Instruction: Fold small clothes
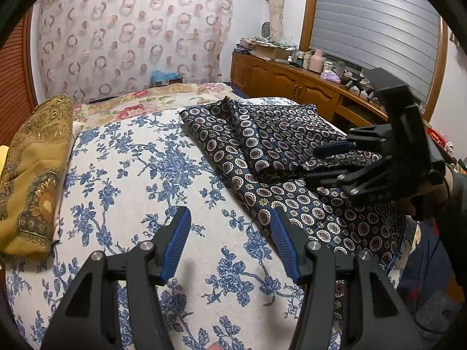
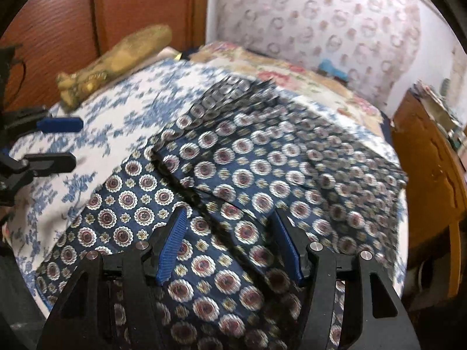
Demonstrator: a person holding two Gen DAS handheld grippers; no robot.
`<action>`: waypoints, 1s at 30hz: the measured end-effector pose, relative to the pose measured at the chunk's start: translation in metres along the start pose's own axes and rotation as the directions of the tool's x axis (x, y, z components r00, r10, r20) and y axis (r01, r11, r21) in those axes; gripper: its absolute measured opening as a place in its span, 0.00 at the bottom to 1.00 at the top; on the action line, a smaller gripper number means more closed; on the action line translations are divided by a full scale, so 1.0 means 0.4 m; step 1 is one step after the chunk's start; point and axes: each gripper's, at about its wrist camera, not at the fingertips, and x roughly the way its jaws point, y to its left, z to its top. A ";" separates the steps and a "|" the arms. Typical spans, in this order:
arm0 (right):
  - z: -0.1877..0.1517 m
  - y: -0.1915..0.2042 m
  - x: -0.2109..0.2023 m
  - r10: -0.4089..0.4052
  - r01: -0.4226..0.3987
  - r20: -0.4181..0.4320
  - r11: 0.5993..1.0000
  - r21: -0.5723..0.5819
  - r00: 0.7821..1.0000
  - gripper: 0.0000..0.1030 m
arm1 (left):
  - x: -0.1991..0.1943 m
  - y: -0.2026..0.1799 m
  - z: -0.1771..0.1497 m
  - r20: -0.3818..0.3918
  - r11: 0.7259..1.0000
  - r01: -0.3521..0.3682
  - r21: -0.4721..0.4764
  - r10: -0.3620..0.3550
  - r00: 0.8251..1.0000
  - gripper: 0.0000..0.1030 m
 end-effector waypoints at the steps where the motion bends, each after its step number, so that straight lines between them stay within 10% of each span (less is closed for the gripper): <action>1: 0.001 0.005 0.010 -0.003 0.003 -0.009 1.000 -0.013 1.000 0.60 | 0.000 -0.001 0.000 -0.001 1.000 0.000 0.000 0.000 1.000 0.54; 7: 0.008 -0.013 0.033 -0.035 0.036 0.013 0.999 -0.021 0.999 0.56 | 0.000 -0.007 -0.001 -0.003 1.000 0.005 0.004 -0.005 1.000 0.54; 12: 0.004 -0.037 0.024 -0.058 0.059 0.040 0.998 -0.030 0.998 0.10 | 0.002 -0.010 -0.003 -0.008 1.000 0.008 0.005 -0.008 1.000 0.54; 30: 0.048 -0.376 -0.043 -0.262 0.235 0.048 0.922 0.306 0.964 0.07 | 0.007 -0.024 -0.008 -0.021 1.000 0.019 0.006 -0.019 1.000 0.54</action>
